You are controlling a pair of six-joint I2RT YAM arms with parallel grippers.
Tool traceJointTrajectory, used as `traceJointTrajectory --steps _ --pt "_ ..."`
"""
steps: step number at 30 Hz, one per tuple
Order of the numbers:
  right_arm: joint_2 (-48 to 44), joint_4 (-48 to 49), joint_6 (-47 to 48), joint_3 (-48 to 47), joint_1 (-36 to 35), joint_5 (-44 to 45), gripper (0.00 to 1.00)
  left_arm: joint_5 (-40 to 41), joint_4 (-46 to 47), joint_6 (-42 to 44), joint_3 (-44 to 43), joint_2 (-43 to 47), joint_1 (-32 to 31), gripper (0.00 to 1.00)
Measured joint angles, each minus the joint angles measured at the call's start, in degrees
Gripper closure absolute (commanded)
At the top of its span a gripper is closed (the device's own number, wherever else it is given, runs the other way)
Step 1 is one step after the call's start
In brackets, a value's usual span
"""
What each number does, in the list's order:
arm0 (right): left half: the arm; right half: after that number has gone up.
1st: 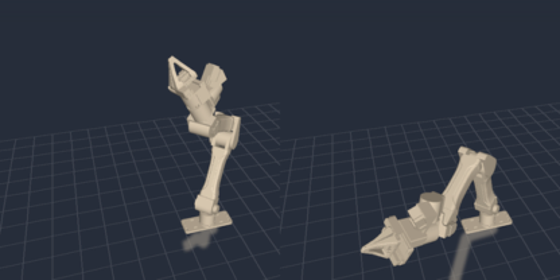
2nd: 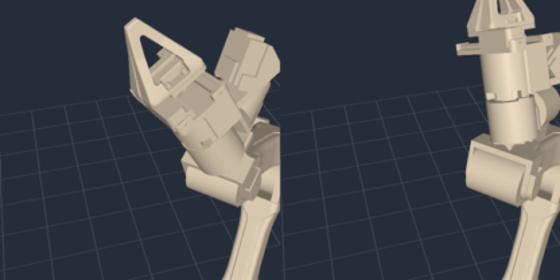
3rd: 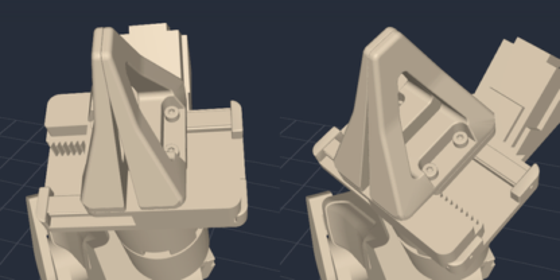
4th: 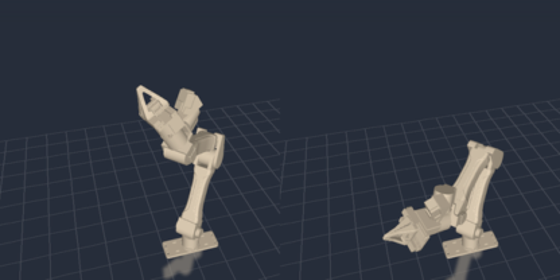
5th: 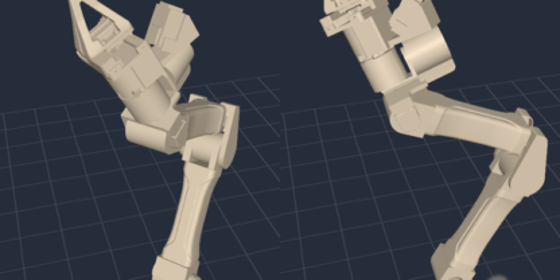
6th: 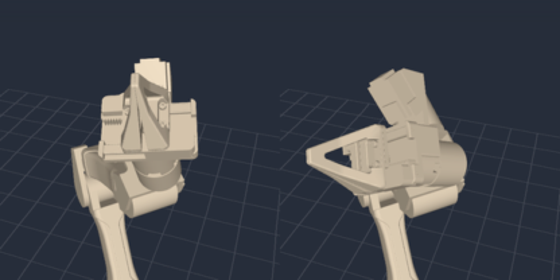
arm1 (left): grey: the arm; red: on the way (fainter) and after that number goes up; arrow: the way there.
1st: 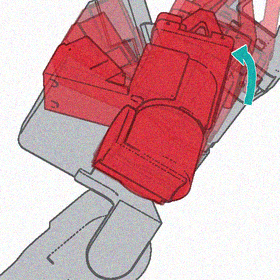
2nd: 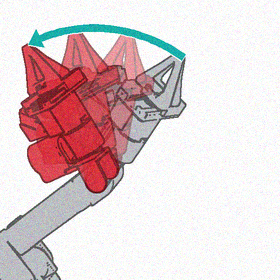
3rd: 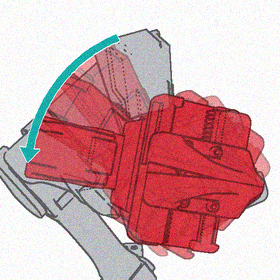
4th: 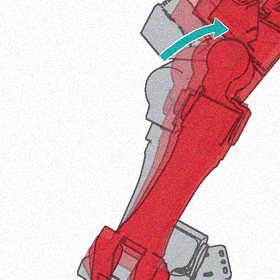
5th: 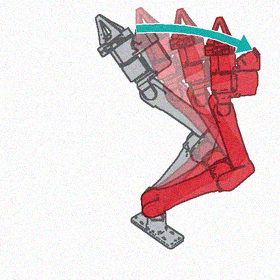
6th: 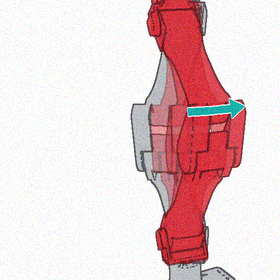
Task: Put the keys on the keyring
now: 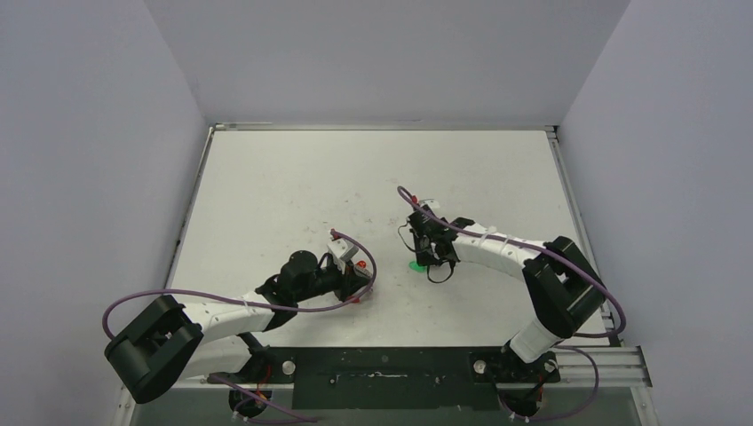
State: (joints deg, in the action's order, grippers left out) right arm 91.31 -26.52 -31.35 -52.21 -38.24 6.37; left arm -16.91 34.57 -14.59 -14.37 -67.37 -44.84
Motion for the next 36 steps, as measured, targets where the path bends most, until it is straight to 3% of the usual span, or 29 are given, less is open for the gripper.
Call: traceJointTrajectory --steps 8,19,36 --pt "-0.52 1.31 5.97 -0.2 -2.16 -5.22 1.0 -0.02 0.0 0.0 0.0 0.02 0.0 1.0" --pt "-21.31 10.38 14.49 7.76 -1.84 -9.22 1.0 -0.48 0.42 0.85 1.11 0.87 0.0 1.0" --pt "-22.84 17.31 16.96 11.1 -2.36 -27.56 1.0 -2.84 1.81 3.48 1.92 3.63 0.0 1.0"
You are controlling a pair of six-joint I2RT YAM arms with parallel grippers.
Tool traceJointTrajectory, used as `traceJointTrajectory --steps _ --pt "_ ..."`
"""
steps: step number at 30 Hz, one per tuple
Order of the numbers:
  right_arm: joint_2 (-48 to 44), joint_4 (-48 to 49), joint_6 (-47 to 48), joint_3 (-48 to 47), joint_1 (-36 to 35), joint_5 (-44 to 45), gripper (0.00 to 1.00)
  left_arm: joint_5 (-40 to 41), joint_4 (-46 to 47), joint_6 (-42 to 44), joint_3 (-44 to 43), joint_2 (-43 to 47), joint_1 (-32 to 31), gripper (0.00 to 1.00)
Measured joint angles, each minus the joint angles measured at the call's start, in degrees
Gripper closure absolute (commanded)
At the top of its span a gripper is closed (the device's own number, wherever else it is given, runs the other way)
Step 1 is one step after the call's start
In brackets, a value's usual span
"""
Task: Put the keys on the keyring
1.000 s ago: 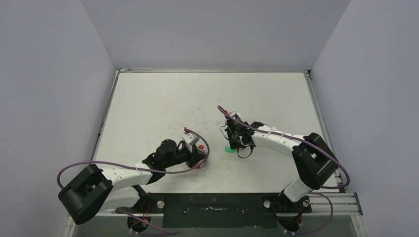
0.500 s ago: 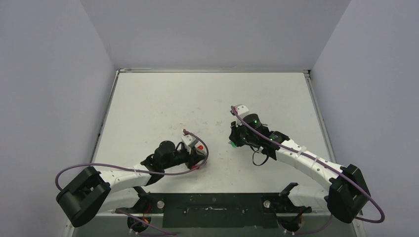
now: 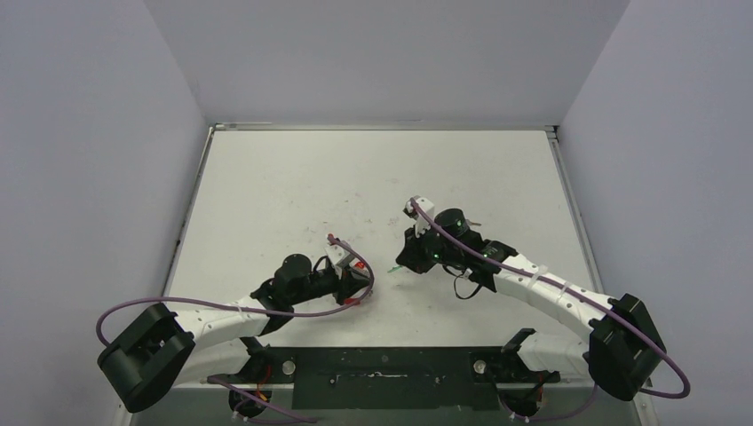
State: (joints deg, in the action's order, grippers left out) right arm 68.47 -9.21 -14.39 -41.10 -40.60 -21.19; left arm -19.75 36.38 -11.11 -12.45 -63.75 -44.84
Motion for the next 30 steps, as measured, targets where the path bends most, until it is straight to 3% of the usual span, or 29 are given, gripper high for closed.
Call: traceJointTrajectory --steps 10,30 --pt "1.95 1.77 1.66 0.0 -4.11 -6.05 1.0 -1.88 1.38 1.2 0.63 0.17 0.0 1.0" --pt "6.67 0.9 4.96 -4.59 -10.88 -6.64 1.0 -4.81 4.24 1.38 0.63 -0.5 -0.11 1.0"
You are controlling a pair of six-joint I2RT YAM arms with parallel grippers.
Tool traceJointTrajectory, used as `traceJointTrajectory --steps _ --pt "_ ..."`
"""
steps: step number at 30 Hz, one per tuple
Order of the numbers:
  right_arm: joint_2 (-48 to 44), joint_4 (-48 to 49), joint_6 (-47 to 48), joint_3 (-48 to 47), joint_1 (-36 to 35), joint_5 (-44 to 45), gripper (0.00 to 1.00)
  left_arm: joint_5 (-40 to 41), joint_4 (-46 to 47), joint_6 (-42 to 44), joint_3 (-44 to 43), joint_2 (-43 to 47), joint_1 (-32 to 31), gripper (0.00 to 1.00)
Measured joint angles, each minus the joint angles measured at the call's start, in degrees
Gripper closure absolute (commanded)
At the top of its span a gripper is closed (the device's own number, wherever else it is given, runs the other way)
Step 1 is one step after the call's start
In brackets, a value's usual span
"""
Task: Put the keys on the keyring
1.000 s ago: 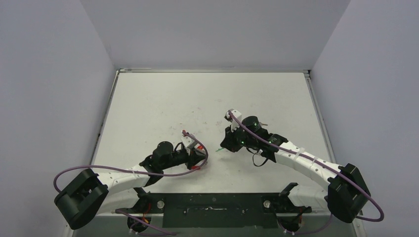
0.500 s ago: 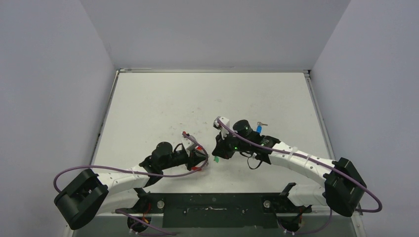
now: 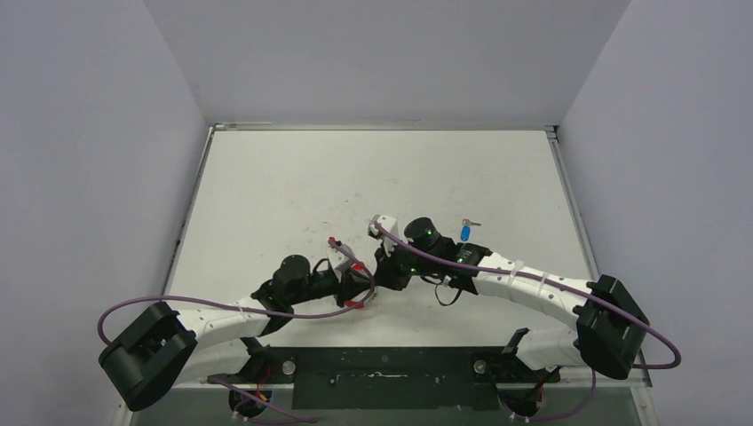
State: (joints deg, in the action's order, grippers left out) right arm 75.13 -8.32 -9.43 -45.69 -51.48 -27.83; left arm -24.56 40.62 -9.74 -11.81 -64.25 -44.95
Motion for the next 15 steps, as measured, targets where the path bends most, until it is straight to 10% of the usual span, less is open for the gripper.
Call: traceJointTrajectory --steps 15 --pt "0.68 -2.43 1.55 -1.99 -0.07 2.25 1.0 -0.39 0.37 0.57 0.0 -0.59 -0.35 1.0"
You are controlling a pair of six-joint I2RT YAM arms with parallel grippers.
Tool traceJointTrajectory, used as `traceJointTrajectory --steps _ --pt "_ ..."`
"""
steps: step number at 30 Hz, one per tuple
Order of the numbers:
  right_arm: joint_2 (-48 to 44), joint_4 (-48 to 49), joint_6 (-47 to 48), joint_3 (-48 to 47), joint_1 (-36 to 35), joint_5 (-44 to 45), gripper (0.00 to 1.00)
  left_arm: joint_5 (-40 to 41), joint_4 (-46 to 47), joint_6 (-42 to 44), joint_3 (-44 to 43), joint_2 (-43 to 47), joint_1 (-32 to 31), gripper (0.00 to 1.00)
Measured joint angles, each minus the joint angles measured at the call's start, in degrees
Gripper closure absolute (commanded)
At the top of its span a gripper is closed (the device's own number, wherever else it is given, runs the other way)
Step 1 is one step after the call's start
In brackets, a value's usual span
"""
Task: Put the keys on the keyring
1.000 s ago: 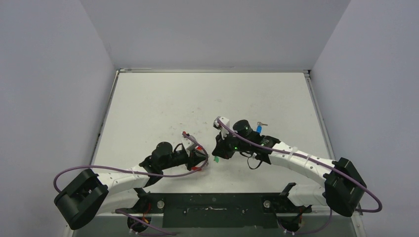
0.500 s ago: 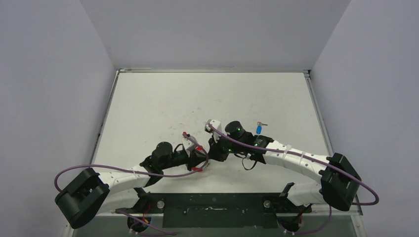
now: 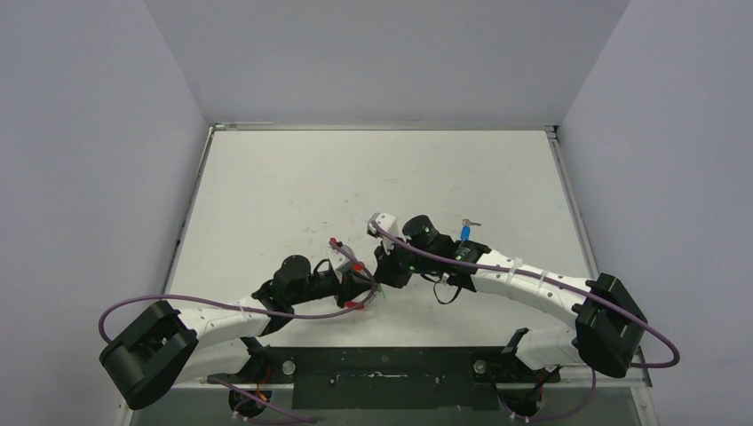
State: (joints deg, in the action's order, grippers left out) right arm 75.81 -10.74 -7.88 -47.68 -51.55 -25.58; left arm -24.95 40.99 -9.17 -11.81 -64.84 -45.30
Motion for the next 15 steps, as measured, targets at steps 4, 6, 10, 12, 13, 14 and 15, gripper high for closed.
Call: traceJointTrajectory --steps 4,6,10,12,13,14,15 --pt "0.07 -0.46 0.0 0.0 0.0 0.87 1.0 -0.02 0.04 0.35 0.0 0.0 -0.04 1.0" --pt "0.11 -0.46 0.0 0.0 -0.04 1.22 1.0 -0.02 0.04 0.44 0.0 0.0 -0.02 1.0" --pt "0.81 -0.46 -0.02 0.0 -0.22 1.99 1.0 -0.02 0.0 0.52 0.0 -0.07 -0.02 1.0" --pt "1.05 -0.5 -0.04 -0.02 -0.26 2.54 1.0 -0.02 -0.04 0.61 0.0 -0.2 -0.02 1.0" --pt "1.07 -0.5 -0.07 -0.02 -0.28 2.75 1.0 -0.02 -0.02 0.63 0.0 -0.22 -0.02 1.0" --pt "1.09 -0.5 -0.09 -0.02 -0.28 2.91 1.0 0.0 -0.02 0.66 0.0 -0.22 -0.02 1.0" --pt "1.11 -0.5 -0.13 -0.02 -0.28 3.08 1.0 0.0 -0.02 0.68 0.0 -0.22 -0.02 1.0"
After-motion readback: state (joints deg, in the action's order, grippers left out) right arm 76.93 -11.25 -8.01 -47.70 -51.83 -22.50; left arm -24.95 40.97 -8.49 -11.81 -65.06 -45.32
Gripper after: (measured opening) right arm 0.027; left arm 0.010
